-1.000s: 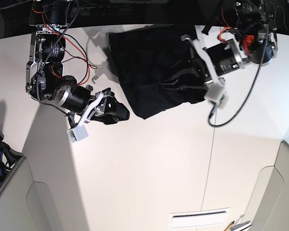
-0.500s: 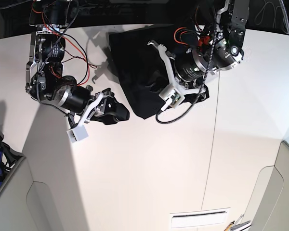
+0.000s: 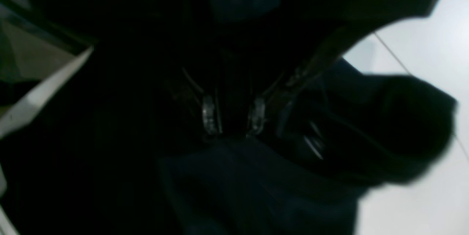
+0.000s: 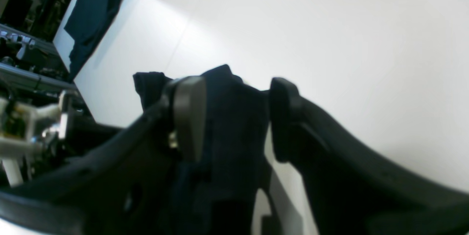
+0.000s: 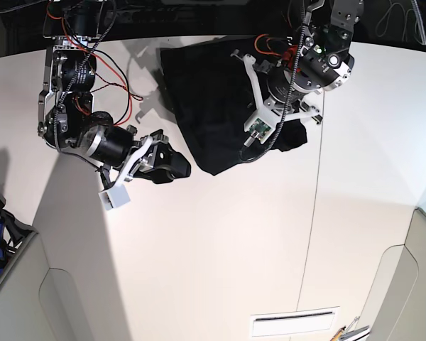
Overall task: Fold the T-shirt properly
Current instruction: 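Grasp the folded shirt edge with the left gripper and press it flat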
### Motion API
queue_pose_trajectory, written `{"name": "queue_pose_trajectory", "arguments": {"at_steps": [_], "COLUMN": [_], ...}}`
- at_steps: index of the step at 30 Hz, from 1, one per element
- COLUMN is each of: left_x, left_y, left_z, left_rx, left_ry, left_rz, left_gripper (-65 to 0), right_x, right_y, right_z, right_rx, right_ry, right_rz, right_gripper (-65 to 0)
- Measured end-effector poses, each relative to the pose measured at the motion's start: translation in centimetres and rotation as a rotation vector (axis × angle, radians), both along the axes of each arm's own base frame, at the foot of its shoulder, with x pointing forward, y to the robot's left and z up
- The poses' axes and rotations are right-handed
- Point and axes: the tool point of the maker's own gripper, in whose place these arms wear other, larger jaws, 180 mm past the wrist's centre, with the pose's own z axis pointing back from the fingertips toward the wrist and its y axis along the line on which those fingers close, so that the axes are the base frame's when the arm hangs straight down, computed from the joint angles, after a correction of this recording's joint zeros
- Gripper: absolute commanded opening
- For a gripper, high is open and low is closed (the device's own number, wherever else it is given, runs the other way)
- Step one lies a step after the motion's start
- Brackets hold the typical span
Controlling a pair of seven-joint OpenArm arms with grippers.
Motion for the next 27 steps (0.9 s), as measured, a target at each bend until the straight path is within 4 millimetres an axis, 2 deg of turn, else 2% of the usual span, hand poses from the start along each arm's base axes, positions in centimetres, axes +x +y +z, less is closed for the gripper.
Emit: {"name": "queue_pose_trajectory", "arguments": {"at_steps": [4,11,15,18,27], "left_x": [-1.0,-1.0,-1.8,-1.5,0.5], "left_y": [-0.1,-1.0,-1.0,-0.2,4.7], "left_z": [0.5,5.0,4.7,4.5,4.9], "left_rx": [-0.004,-0.053,-0.051,-0.001,0.195], "left_ry": [0.006,-0.114,-0.092,-0.107,-0.203], "left_rz": [-0.003,-0.016,-0.016,-0.002,0.201], "left_gripper": [-51.3,-51.3,-51.3,-51.4,-51.4], "right_x": [0.0,0.0,0.0,0.0,0.0], "right_y": [0.0,0.0,0.0,0.0,0.0], "right_z": [-0.1,-0.1,-0.1,-0.1,-0.1], "right_rx": [-0.004,-0.004,-0.004,-0.004,-0.005], "right_ry": [0.001,0.0,0.0,0.0,0.0], "right_rz": [0.0,0.0,0.0,0.0,0.0], "right_gripper": [-37.0,-37.0,-37.0,-37.0,-37.0]}}
